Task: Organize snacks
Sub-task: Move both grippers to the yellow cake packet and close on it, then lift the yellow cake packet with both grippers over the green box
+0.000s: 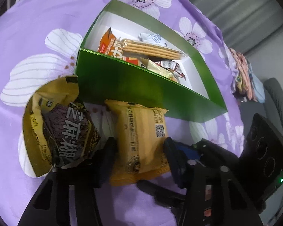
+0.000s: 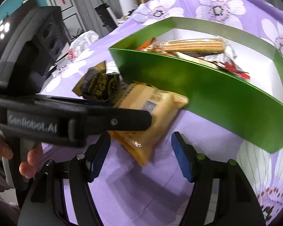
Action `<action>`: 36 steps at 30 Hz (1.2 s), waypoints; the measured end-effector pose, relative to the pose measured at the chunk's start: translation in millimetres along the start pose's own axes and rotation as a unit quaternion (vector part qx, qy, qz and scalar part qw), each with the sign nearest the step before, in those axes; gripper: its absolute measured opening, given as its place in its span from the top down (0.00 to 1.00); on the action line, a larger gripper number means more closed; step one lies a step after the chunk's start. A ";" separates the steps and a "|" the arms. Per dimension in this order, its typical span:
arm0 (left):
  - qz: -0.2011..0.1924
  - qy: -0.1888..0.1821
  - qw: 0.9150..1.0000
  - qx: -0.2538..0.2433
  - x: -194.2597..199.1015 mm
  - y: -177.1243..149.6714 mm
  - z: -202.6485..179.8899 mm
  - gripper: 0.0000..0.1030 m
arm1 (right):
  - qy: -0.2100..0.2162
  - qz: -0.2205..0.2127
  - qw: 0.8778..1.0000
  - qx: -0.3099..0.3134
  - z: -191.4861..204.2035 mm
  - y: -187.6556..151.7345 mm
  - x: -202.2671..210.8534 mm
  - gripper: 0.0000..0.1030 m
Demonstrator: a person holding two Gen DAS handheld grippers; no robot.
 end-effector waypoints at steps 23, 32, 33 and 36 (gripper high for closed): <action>-0.006 0.018 0.998 -0.066 14.1 -14.4 -30.6 0.50 | -0.041 -0.026 0.999 0.007 3.4 -1.6 22.5 0.50; -0.007 0.008 0.994 -0.112 24.9 -25.1 -66.8 0.50 | -0.057 -0.054 0.997 -0.003 5.2 -7.0 57.0 0.50; -0.008 0.008 0.993 -0.119 26.5 -25.8 -71.2 0.50 | -0.059 -0.057 0.997 -0.002 6.2 -7.9 61.5 0.50; -0.014 0.005 0.991 -0.137 31.7 -28.2 -83.9 0.50 | -0.064 -0.069 0.996 -0.001 7.2 -7.9 74.7 0.50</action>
Point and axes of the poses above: each gripper's, at about its wrist camera, not at the fingertips, and x roughly against the way its jaws point, z to its left, y to its top, the point moved 7 cm from there along -x, roughly the way its jaws point, and after that the axes turned 11 degrees about -z, right-handed, at the moved point
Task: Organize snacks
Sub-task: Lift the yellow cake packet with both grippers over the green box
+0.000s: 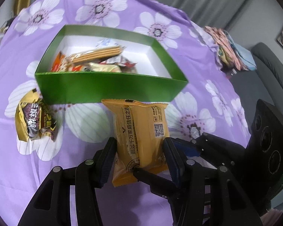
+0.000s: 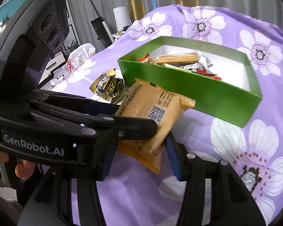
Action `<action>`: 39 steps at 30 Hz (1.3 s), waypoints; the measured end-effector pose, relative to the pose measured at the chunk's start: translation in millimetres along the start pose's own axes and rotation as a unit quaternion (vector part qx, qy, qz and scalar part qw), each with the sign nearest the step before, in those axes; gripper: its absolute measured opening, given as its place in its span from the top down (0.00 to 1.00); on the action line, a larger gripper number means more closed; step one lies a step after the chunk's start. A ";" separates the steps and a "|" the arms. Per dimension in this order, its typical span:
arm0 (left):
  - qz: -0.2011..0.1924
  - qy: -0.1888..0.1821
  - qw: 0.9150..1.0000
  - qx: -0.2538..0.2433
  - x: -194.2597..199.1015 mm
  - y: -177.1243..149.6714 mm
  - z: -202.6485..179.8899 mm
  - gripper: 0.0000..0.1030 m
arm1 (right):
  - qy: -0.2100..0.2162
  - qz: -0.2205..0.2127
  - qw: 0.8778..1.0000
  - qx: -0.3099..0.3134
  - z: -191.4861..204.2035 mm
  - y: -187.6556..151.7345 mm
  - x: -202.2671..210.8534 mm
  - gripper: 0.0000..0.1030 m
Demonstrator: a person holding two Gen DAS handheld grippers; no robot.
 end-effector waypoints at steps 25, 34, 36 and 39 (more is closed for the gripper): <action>-0.039 0.001 0.997 -0.071 35.5 13.7 -64.2 0.50 | -0.020 -0.073 0.997 -0.009 -3.4 17.0 71.6 0.50; -0.049 0.002 0.995 -0.084 43.9 14.0 -76.5 0.50 | -0.023 -0.089 0.996 -0.007 -1.0 19.7 84.6 0.50; -0.052 0.002 0.995 -0.085 46.2 14.4 -78.2 0.50 | -0.024 -0.092 0.995 -0.006 -0.4 20.7 86.9 0.50; -0.055 0.003 0.995 -0.088 48.5 14.7 -80.1 0.50 | -0.025 -0.096 0.995 -0.004 1.2 21.5 89.4 0.50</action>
Point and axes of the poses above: each gripper's, at about its wrist camera, not at the fingertips, and x roughly against the way its jaws point, z to its left, y to its top, the point moved 7 cm from there along -x, roughly the way its jaws point, and after that the axes turned 11 degrees about -z, right-handed, at the moved point
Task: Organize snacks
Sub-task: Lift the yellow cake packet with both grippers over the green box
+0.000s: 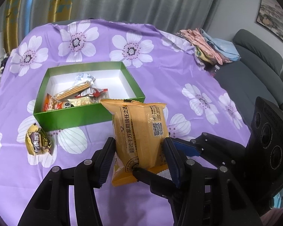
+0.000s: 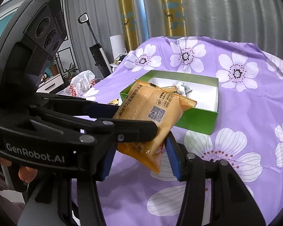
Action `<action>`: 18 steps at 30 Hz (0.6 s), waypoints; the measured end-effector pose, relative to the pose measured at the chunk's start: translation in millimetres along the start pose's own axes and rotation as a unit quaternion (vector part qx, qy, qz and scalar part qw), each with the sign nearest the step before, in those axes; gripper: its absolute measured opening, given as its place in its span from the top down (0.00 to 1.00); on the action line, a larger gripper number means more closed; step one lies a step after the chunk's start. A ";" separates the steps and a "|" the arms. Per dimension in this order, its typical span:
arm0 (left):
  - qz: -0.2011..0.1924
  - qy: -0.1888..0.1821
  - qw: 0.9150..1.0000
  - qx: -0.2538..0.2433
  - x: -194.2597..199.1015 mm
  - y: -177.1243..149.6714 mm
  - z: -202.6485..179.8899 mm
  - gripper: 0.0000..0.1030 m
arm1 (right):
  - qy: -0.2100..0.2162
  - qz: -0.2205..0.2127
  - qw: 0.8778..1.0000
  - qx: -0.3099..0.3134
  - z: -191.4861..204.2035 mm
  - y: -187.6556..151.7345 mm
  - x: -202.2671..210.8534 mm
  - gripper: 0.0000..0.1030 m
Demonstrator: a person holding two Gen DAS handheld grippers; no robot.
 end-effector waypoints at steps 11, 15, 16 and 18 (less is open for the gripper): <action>-0.013 -0.002 1.000 -0.011 8.0 4.3 -5.8 0.50 | -0.004 -0.007 1.000 0.015 2.9 4.9 8.3 0.50; -0.019 -0.004 1.000 -0.018 10.2 7.8 -7.6 0.50 | -0.006 -0.013 1.000 0.015 0.3 9.4 9.2 0.50; -0.020 -0.003 1.000 -0.020 10.5 8.8 -7.8 0.50 | -0.006 -0.014 1.000 0.015 -0.2 10.3 8.6 0.50; -0.022 -0.003 1.000 -0.021 11.5 10.0 -7.5 0.50 | -0.007 -0.016 1.000 0.017 -0.3 11.5 8.9 0.50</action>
Point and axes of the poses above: each gripper's, at about its wrist camera, not at the fingertips, and x roughly against the way its jaws point, z to its left, y to its top, the point moved 7 cm from there along -x, roughly the way its jaws point, and after that the axes turned 11 degrees about -z, right-handed, at the moved point
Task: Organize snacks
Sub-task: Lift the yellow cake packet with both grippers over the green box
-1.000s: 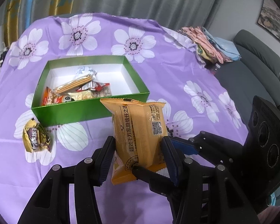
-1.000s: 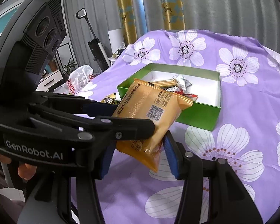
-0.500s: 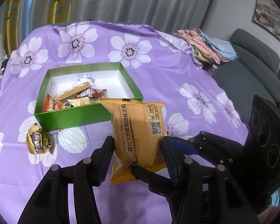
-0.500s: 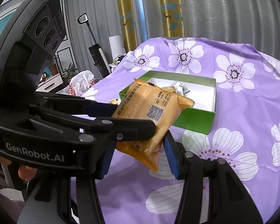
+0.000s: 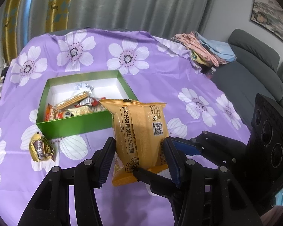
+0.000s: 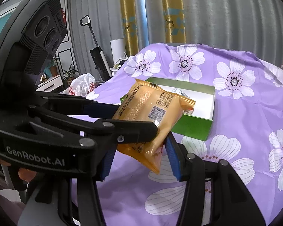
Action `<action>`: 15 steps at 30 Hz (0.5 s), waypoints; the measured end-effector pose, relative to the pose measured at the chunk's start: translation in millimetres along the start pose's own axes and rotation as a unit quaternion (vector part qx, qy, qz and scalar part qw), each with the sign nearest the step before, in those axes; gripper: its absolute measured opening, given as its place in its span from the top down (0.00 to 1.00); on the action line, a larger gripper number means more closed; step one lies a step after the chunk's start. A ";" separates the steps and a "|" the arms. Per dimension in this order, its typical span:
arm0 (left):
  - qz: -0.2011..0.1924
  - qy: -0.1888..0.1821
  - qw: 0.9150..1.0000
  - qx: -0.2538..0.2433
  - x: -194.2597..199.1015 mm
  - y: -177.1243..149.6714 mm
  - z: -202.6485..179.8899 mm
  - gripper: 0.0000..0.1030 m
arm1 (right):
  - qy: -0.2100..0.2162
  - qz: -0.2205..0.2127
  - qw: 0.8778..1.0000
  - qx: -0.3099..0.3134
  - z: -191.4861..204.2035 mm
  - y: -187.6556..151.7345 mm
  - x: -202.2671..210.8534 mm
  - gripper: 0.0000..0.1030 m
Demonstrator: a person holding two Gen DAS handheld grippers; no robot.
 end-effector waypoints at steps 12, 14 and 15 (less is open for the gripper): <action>-0.008 0.000 1.000 -0.004 1.5 6.0 1.6 0.50 | -0.005 -0.003 1.000 0.011 2.0 4.1 -1.8 0.50; -0.010 0.000 1.000 -0.005 1.4 7.9 2.3 0.50 | -0.006 -0.004 1.000 0.011 2.5 5.7 -2.5 0.50; -0.011 0.000 1.000 -0.006 1.5 9.0 2.6 0.50 | -0.006 -0.004 1.000 0.012 2.7 6.2 -2.8 0.50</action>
Point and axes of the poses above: each gripper's, at about its wrist camera, not at the fingertips, and x roughly against the way its jaws point, z to its left, y to its top, the point moved 7 cm from there along -x, roughly the way its jaws point, and after that the axes turned 11 degrees about -z, right-handed, at the moved point
